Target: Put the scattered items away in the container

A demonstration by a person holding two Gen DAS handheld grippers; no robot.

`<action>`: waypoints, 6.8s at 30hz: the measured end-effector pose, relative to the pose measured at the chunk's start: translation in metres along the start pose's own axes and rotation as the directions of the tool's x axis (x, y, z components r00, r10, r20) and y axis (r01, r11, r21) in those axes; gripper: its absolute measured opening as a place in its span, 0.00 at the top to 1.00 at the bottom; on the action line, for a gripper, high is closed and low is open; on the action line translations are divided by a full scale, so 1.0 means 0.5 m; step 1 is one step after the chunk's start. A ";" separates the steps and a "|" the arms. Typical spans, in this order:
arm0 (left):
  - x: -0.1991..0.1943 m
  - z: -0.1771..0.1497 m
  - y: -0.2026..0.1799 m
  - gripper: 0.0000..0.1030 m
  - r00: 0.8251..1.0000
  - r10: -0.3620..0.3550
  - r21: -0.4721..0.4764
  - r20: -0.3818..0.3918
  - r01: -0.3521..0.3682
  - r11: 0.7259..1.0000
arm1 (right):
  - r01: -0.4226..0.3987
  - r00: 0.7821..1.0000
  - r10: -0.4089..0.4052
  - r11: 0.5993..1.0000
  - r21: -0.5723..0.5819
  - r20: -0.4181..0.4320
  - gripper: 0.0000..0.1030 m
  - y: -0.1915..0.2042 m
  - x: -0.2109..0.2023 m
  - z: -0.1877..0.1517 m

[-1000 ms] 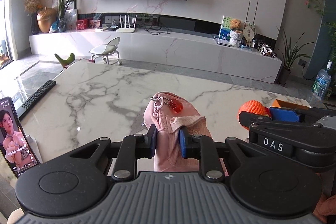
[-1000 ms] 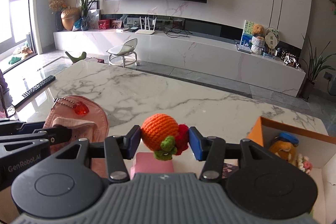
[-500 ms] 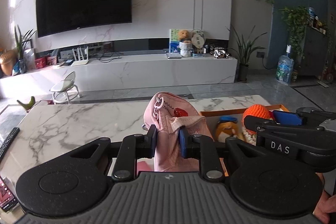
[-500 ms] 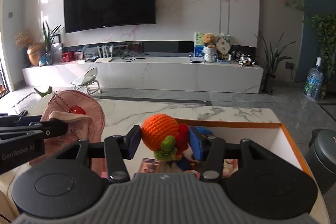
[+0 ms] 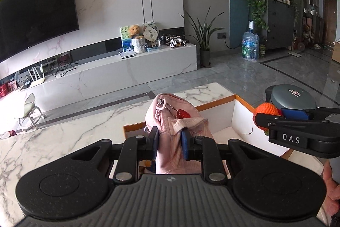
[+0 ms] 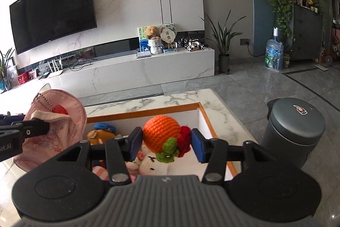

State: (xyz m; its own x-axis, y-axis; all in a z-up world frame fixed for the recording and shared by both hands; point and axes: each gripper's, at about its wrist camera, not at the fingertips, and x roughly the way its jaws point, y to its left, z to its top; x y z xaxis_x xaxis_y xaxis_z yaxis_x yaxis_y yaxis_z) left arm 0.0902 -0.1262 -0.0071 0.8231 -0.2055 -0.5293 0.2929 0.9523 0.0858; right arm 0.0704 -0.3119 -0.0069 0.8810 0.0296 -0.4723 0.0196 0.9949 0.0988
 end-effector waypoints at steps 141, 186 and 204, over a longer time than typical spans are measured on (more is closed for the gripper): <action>0.039 -0.314 0.479 0.30 0.927 0.110 -0.506 -0.359 -0.292 0.811 | -0.221 0.968 0.108 0.802 -0.556 -0.228 0.10 0.589 0.161 -0.217; 0.076 -0.305 0.477 0.74 0.934 0.003 -0.568 -0.356 -0.219 0.794 | -0.082 0.987 -0.063 0.606 -0.791 -0.151 0.54 0.573 0.208 -0.282; 0.071 -0.306 0.479 0.72 0.929 0.024 -0.568 -0.368 -0.246 0.785 | -0.184 0.961 -0.004 0.738 -0.649 -0.277 0.62 0.578 0.216 -0.269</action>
State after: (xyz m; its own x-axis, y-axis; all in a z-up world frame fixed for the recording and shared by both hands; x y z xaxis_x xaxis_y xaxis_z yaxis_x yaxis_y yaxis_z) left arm 0.1151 0.1290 -0.1347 0.5932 -0.0846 -0.8006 -0.2487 0.9266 -0.2822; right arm 0.1075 -0.0083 -0.1471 0.7156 0.0512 -0.6966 -0.4548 0.7911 -0.4090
